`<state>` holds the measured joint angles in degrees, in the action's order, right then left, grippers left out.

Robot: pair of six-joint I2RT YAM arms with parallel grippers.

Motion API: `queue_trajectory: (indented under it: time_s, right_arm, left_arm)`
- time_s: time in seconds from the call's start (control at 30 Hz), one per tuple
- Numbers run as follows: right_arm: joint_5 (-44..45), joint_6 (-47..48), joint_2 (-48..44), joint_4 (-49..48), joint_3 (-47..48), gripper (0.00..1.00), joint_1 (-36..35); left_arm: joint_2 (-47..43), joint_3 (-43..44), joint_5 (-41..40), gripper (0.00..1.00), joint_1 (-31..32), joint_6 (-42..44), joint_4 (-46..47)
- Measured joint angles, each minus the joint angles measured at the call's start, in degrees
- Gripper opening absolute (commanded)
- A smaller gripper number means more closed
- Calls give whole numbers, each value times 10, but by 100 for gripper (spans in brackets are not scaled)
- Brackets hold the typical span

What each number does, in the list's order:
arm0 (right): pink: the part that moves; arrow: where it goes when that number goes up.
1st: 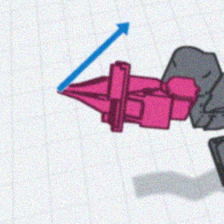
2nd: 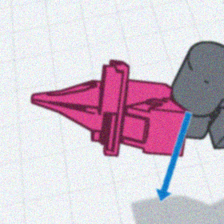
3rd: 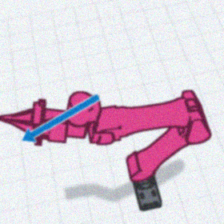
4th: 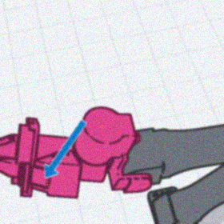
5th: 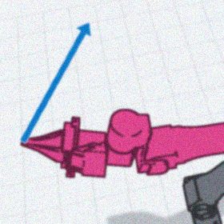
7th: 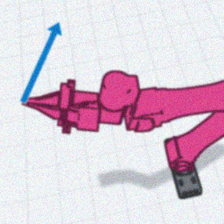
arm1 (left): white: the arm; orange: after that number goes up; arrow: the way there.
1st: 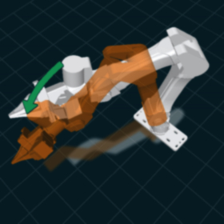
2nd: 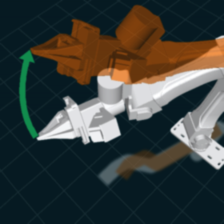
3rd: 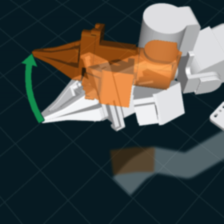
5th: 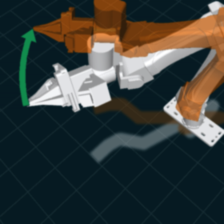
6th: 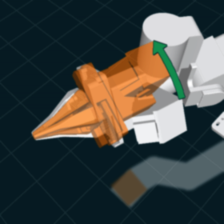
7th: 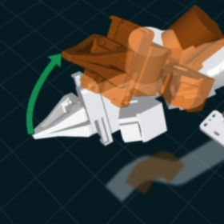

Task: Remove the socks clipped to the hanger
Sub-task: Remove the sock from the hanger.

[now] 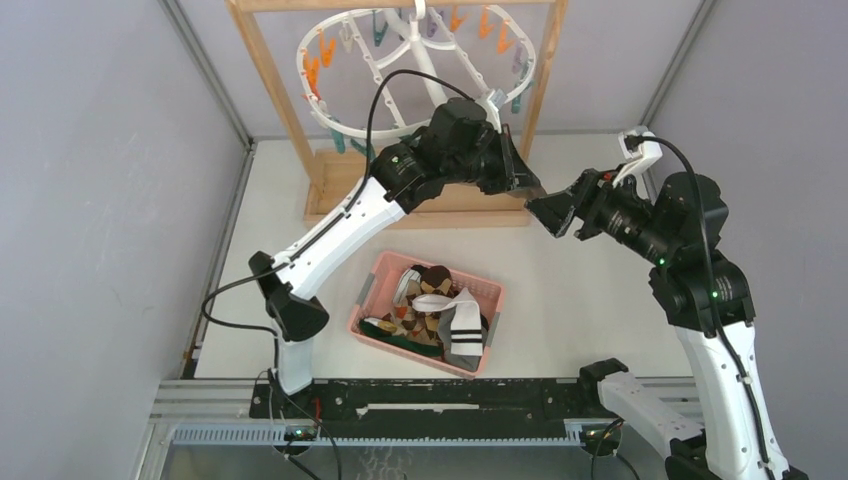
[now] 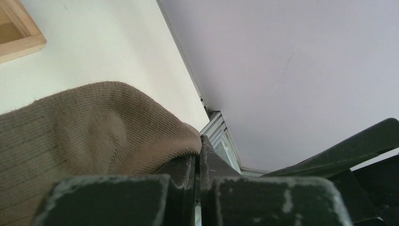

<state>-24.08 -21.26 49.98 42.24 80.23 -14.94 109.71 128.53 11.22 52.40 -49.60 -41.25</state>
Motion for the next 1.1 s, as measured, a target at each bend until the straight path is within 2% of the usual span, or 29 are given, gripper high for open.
queue_trajectory:
  time_s: [0.23,0.57,0.73,0.9,1.0,1.1]
  right_arm:
    - [-3,-12,-10,5,0,77,15]
    - [-5,-25,-8,9,0,77,15]
    - [-10,-29,-1,9,3,76,15]
    - [-22,-36,11,6,15,75,15]
    - [-27,-38,18,2,18,75,12]
    - [-30,-39,24,-2,19,75,4]
  left_arm:
    - [32,32,4,0,10,-5,5]
    - [30,18,9,0,11,6,14]
    - [-54,-108,12,0,10,19,13]
    - [-184,-292,41,0,2,16,74]
    - [-240,-363,59,0,-5,16,104]
    - [-269,-397,78,0,-9,18,127]
